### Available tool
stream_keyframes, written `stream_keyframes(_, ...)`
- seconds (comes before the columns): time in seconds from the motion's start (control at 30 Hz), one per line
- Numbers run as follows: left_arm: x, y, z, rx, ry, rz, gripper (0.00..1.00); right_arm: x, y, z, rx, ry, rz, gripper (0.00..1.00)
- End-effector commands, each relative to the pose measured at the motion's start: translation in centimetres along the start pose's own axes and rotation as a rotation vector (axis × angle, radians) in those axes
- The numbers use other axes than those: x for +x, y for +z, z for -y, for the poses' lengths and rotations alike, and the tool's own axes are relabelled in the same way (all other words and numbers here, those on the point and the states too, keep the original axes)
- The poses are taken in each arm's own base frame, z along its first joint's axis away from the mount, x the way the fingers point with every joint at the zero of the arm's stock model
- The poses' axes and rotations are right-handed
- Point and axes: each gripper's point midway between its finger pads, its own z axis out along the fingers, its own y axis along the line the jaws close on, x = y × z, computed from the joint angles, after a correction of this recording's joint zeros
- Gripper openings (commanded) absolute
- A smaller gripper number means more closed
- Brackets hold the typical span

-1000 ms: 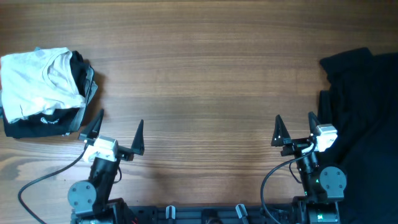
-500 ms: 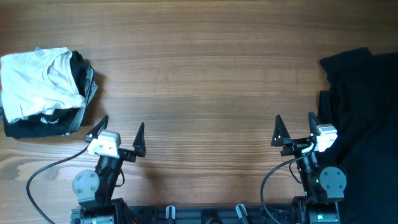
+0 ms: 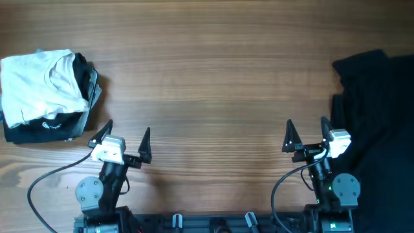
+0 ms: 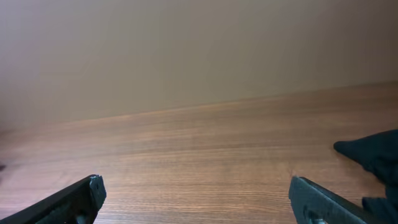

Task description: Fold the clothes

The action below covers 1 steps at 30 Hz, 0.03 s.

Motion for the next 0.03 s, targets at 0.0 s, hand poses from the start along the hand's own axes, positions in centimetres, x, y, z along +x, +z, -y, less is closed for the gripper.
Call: stream_keyframes(0.0,0.08,0.0,-0.07,-0.007,-0.008,0.001,1.0,-0.13,-0.02,0.19,0.009,-0.011,0.007,1.0)
